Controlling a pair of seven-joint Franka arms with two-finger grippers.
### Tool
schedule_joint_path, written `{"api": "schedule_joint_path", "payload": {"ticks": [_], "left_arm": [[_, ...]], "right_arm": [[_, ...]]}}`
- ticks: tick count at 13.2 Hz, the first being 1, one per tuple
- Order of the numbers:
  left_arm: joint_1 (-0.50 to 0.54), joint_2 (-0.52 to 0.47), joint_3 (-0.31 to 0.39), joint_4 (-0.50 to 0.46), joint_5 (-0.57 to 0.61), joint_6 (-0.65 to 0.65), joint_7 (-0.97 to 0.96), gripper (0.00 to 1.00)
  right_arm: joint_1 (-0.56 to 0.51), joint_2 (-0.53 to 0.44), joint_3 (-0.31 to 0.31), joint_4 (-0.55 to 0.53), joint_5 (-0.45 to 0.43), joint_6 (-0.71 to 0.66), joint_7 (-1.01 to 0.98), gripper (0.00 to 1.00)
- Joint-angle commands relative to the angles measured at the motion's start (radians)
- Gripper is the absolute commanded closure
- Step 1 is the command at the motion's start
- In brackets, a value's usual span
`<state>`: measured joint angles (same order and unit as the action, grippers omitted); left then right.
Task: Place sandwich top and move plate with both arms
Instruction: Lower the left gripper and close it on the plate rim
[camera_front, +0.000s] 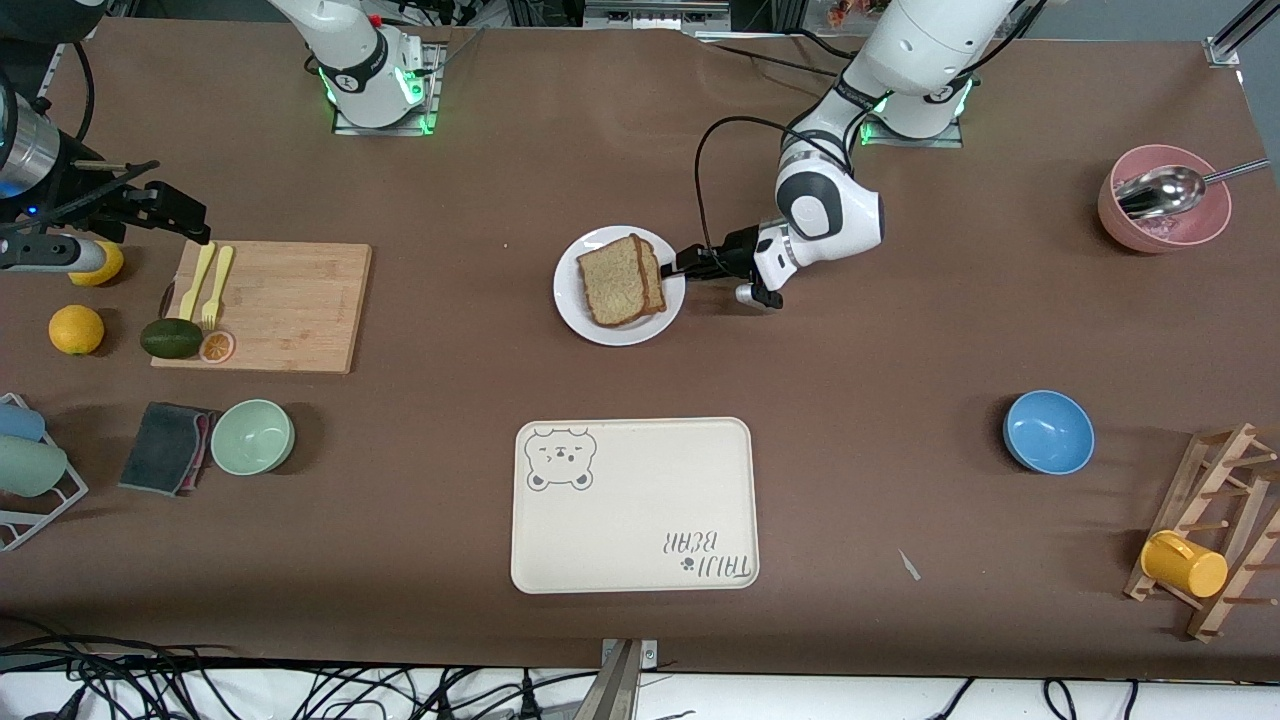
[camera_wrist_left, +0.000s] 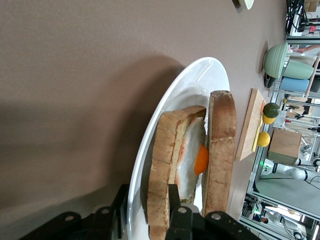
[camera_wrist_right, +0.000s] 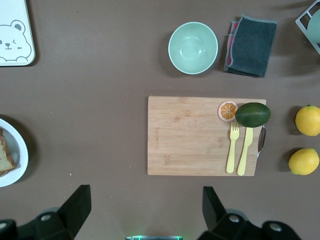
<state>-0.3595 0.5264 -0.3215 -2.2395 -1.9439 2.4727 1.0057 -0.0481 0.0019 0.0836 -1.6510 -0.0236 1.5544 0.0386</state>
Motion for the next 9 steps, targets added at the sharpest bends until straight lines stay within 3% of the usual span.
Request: {"api": "schedule_joint_path", "payload": {"ticks": [1,5,9], "left_arm": [[0.002,0.01,-0.004,0.017,-0.026,0.008,0.033,0.77],[0.001,0.014,-0.002,0.02,-0.026,0.008,0.033,0.99],[0.004,0.018,-0.001,0.034,-0.026,0.018,0.031,1.0]], "right_arm": [[-0.003,-0.01,0.004,-0.003,0.008,0.013,0.012,0.01],[-0.003,-0.008,-0.001,-0.004,0.013,0.012,0.004,0.01],[-0.003,-0.008,0.001,-0.004,0.013,0.013,0.004,0.01]]}}
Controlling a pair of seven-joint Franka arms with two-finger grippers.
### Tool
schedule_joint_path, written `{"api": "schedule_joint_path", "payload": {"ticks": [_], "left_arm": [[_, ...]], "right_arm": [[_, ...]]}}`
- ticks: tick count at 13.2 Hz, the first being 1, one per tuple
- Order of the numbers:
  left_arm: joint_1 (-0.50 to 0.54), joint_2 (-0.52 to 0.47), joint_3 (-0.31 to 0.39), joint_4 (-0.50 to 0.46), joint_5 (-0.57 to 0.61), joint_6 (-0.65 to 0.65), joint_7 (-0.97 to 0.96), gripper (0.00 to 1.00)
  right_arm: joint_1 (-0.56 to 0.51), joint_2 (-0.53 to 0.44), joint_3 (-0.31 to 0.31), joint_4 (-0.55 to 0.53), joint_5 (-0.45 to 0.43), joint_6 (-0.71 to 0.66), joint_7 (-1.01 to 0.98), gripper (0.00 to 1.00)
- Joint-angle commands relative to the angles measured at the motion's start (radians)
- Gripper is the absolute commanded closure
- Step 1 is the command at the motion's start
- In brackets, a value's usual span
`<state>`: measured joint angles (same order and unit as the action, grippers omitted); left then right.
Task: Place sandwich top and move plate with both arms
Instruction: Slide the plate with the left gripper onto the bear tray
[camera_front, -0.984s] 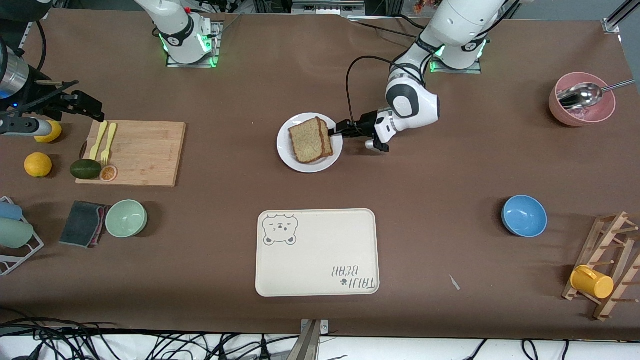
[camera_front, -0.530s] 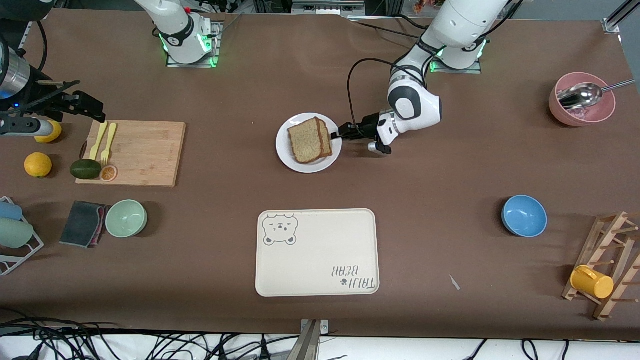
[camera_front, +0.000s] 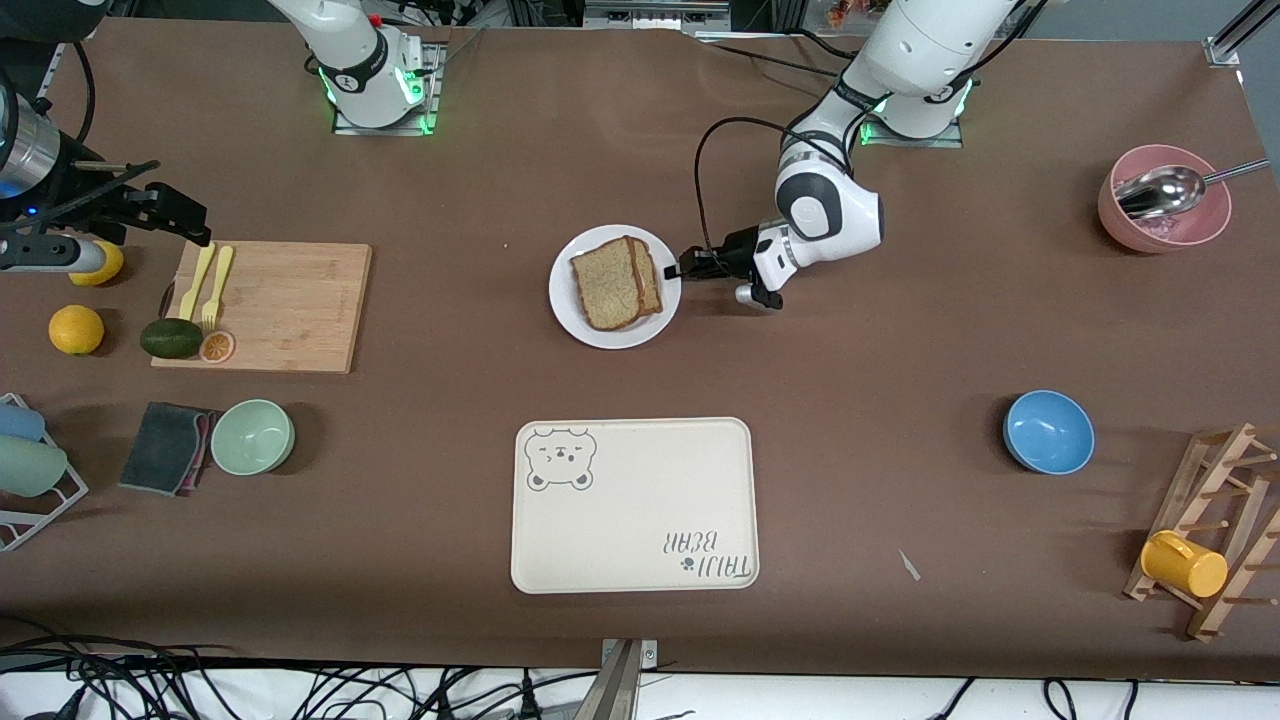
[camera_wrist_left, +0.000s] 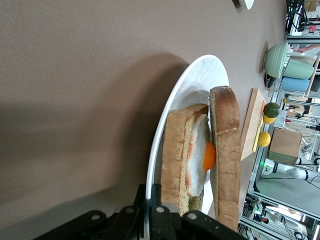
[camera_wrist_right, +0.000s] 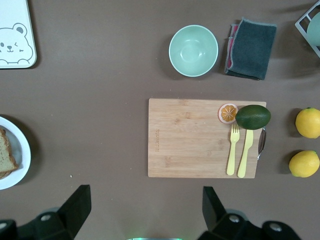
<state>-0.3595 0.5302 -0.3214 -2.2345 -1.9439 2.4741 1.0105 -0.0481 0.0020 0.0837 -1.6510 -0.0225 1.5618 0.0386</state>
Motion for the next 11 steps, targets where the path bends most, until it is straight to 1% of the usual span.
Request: {"api": "schedule_joint_path", "payload": {"ticks": [1,8,9,11], "left_arm": [[0.011,0.013,0.002,0.033,-0.026,0.017,0.027,1.0],[0.068,0.016,0.007,0.153,-0.024,0.019,0.013,1.0],[0.074,0.025,0.01,0.183,-0.023,0.02,0.011,1.0],[0.074,0.069,0.045,0.26,-0.021,0.02,0.014,1.0]], "right_arm": [[-0.002,-0.008,0.001,-0.003,0.012,0.006,0.004,0.01],[-0.002,-0.011,-0.001,-0.004,0.012,0.008,0.006,0.01],[-0.002,-0.011,-0.002,-0.004,0.012,0.008,0.006,0.01],[-0.002,-0.011,-0.005,-0.004,0.012,0.004,0.003,0.01]]}}
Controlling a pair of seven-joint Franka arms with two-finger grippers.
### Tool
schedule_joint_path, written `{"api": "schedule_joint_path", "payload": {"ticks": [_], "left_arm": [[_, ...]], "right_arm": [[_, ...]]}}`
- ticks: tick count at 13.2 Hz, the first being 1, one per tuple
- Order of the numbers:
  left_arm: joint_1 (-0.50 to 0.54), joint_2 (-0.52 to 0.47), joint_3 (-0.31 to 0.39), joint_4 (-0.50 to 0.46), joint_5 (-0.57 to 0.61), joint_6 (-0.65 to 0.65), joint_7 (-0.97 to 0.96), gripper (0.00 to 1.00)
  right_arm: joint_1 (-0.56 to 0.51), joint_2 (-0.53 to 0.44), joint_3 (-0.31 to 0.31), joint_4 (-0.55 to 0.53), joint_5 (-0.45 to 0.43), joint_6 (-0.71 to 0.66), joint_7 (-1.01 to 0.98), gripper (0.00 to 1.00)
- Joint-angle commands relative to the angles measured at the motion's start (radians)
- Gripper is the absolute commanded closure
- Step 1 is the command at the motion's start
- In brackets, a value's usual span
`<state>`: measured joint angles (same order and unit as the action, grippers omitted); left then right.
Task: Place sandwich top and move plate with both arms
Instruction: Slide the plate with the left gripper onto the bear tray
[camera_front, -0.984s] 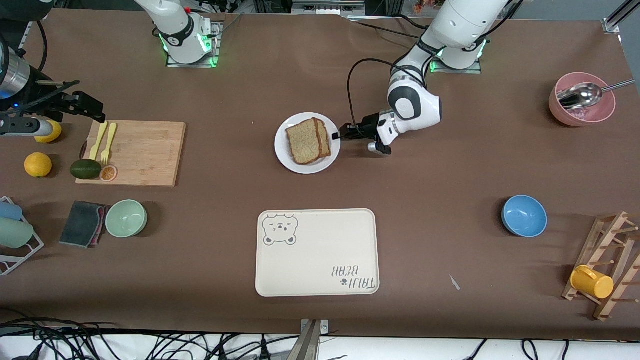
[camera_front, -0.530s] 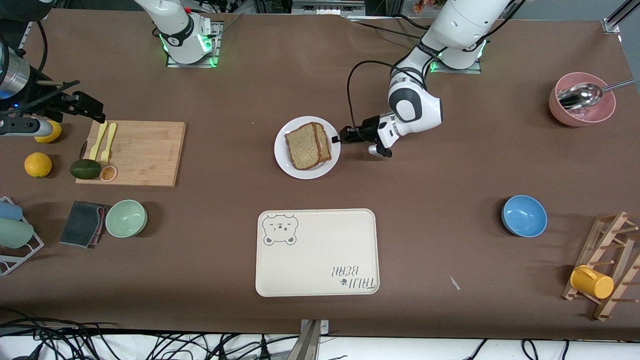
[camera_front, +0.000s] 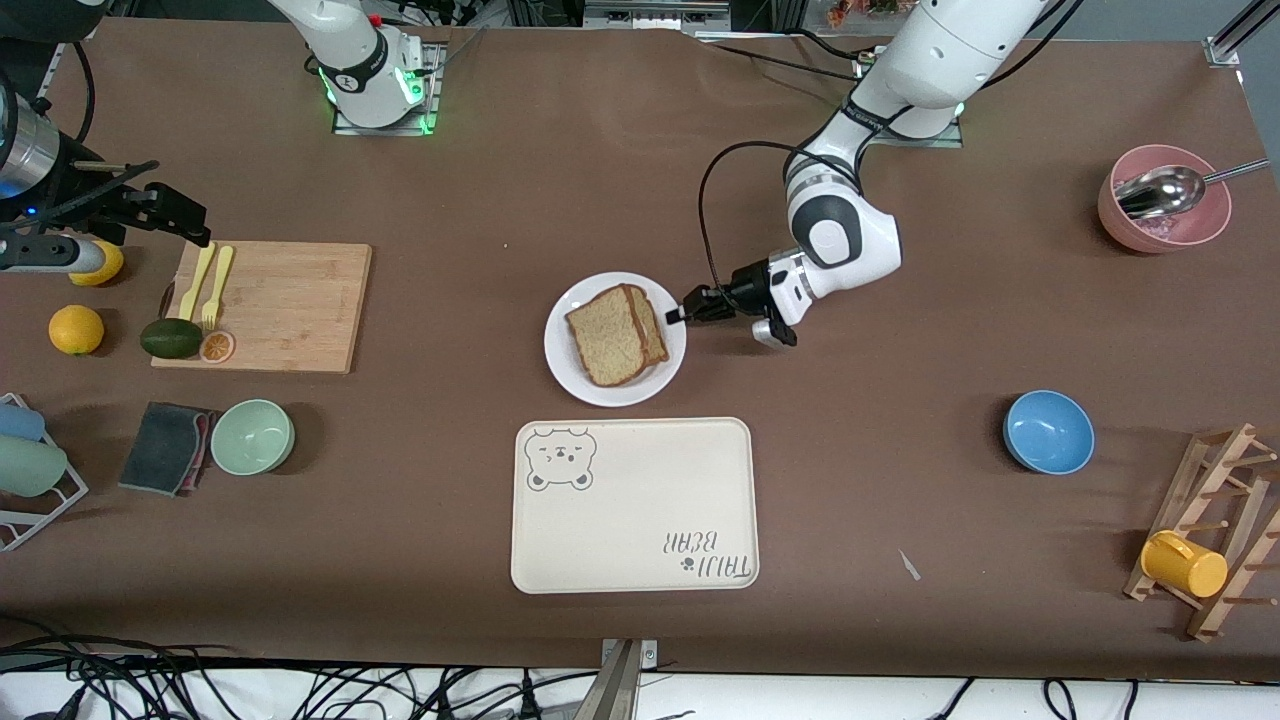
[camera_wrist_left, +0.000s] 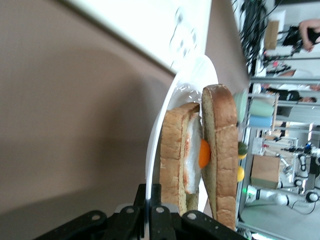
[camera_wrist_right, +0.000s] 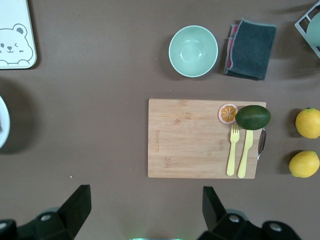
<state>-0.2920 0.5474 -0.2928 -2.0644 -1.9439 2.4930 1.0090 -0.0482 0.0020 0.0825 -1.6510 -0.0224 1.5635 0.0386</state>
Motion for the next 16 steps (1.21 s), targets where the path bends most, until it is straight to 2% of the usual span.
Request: {"api": "schedule_joint_path", "payload": {"ticks": [1,3,5,10,16], "left_arm": [[0.007,0.078,0.032,0.133,-0.021,0.001,0.014,1.0],[0.007,0.123,0.066,0.213,-0.006,0.001,0.008,1.0],[0.007,0.178,0.096,0.308,0.058,0.001,-0.076,1.0],[0.007,0.29,0.138,0.525,0.345,0.0,-0.441,1.0],[-0.007,0.404,0.165,0.664,0.367,0.0,-0.481,1.0]], "right_arm": [[-0.002,-0.011,-0.007,-0.004,0.012,0.0,-0.002,0.01],[-0.002,-0.013,-0.021,-0.003,0.012,-0.002,-0.009,0.01],[-0.002,-0.013,-0.021,-0.003,0.012,0.001,-0.009,0.01],[-0.002,-0.011,-0.021,-0.004,0.012,-0.005,-0.017,0.01],[-0.002,-0.016,-0.021,-0.009,0.012,-0.014,-0.017,0.02]]}}
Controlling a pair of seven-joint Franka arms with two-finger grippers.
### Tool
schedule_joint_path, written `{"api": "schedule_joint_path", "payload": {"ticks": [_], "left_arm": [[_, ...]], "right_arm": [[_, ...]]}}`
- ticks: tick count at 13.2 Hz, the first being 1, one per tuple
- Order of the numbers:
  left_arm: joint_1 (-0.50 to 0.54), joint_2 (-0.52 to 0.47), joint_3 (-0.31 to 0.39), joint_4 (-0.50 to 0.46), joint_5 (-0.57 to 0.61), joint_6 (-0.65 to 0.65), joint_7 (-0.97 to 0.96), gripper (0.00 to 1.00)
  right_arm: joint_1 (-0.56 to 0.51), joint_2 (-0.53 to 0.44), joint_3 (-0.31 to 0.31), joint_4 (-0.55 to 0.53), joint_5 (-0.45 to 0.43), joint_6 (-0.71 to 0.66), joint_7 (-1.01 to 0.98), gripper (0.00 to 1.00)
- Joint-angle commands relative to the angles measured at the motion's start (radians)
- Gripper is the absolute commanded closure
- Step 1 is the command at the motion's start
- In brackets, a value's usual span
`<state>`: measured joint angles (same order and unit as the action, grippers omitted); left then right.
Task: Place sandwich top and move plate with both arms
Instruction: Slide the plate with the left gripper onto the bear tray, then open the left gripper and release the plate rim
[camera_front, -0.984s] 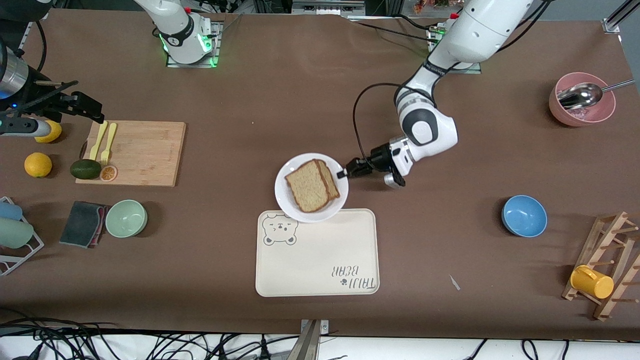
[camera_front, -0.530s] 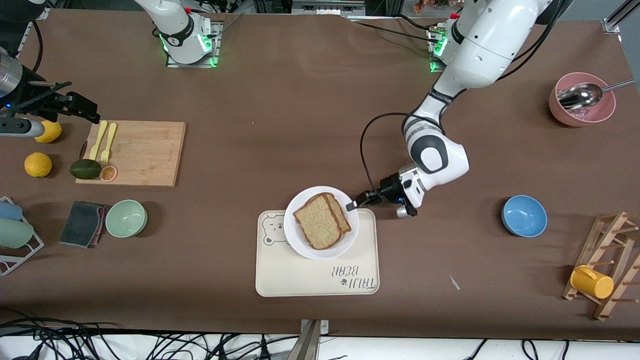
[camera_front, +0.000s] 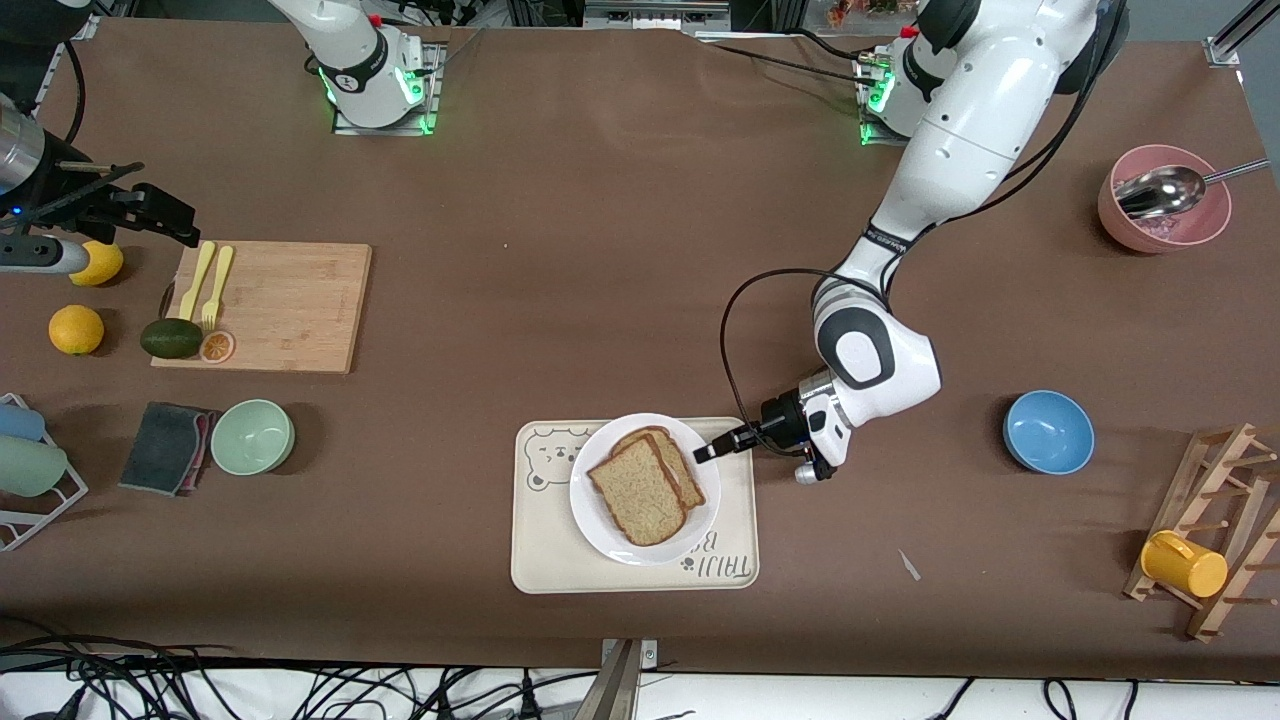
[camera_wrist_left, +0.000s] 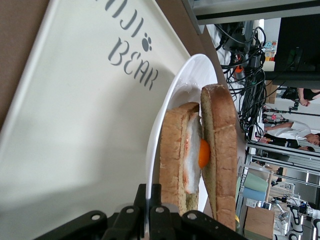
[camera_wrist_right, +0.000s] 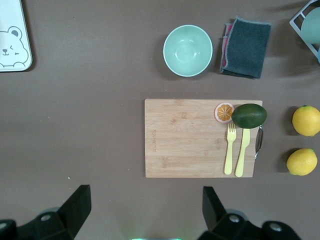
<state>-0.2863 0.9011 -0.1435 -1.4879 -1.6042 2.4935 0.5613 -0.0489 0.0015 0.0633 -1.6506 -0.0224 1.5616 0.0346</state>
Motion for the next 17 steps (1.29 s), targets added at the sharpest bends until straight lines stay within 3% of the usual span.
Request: {"api": "schedule_joint_path", "payload": {"ticks": [1,7,11,14,15,17], "left_arm": [[-0.014,0.062,0.019,0.101,0.027,-0.001,-0.041,1.0],[-0.025,0.084,0.024,0.112,0.029,0.016,-0.035,1.0],[-0.011,0.064,0.024,0.11,0.058,0.015,-0.037,0.55],[-0.004,0.053,0.024,0.104,0.069,0.011,-0.04,0.28],[-0.001,0.049,0.024,0.098,0.081,0.007,-0.04,0.25],[0.006,-0.005,0.024,0.046,0.119,0.002,-0.044,0.05]], "right_arm": [[-0.002,-0.015,-0.002,-0.015,0.012,-0.015,-0.013,0.02],[-0.002,-0.017,-0.002,-0.012,0.012,-0.015,-0.013,0.02],[-0.002,-0.017,0.0,-0.011,0.012,-0.018,-0.013,0.02],[-0.002,-0.017,-0.002,-0.009,0.012,-0.018,-0.013,0.02],[-0.002,-0.018,-0.005,-0.009,0.012,-0.018,-0.015,0.01],[-0.002,-0.021,-0.016,-0.009,0.012,-0.023,-0.015,0.02]]}}
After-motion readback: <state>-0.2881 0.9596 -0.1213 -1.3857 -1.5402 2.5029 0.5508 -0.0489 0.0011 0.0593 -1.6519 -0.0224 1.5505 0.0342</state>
